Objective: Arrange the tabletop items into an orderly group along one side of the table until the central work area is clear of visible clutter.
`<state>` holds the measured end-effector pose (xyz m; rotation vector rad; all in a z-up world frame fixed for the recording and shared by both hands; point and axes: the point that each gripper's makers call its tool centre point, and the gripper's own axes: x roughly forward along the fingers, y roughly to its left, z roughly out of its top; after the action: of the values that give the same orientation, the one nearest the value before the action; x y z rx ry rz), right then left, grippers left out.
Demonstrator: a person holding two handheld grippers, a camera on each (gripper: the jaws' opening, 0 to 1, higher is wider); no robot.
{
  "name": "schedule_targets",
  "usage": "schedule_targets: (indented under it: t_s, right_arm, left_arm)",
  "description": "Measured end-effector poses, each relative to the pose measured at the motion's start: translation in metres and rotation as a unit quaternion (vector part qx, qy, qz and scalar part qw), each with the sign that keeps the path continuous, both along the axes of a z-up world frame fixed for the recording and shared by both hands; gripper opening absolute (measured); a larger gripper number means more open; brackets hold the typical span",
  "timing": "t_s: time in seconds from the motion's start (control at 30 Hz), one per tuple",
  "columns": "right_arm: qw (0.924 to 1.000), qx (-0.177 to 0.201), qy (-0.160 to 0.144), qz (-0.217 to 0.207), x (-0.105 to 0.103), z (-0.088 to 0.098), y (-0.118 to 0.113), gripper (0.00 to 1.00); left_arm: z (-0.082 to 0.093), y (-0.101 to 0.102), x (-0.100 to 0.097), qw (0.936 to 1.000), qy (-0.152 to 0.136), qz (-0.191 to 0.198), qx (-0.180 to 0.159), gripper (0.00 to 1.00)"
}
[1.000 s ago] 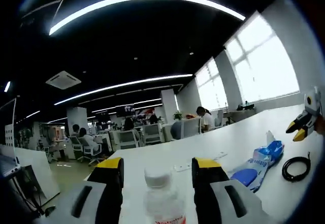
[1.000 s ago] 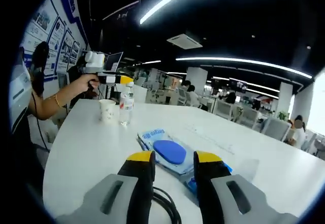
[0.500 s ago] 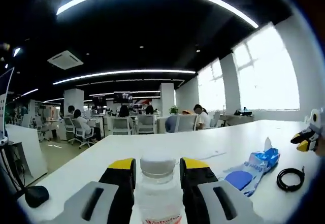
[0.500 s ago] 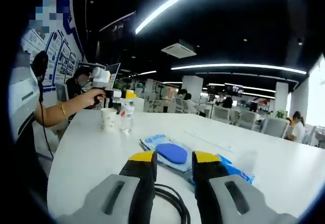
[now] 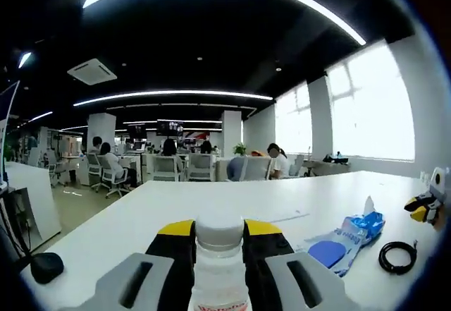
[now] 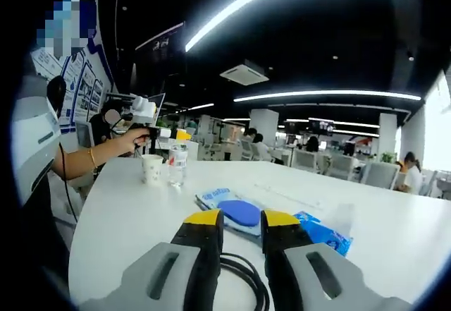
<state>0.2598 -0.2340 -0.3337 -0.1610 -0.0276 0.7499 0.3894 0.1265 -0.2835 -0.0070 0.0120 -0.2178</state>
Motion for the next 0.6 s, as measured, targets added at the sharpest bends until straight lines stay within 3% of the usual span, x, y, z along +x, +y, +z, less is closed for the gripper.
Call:
schedule_targets:
  t_s: [0.23, 0.43, 0.6]
  right_arm:
    - [0.9999, 0.003, -0.009, -0.003, -0.002, 0.004, -0.002, 0.17]
    - [0.9998, 0.012, -0.009, -0.010, -0.001, 0.004, -0.008, 0.16]
    - [0.9997, 0.019, -0.013, -0.010, -0.004, 0.005, -0.011, 0.12]
  left_arm:
    - [0.002, -0.007, 0.002, 1.0000, 0.004, -0.005, 0.003, 0.22]
    - [0.004, -0.019, 0.008, 0.9996, 0.012, -0.020, -0.014, 0.22]
    - [0.011, -0.038, 0.016, 0.9995, 0.003, -0.031, 0.005, 0.22]
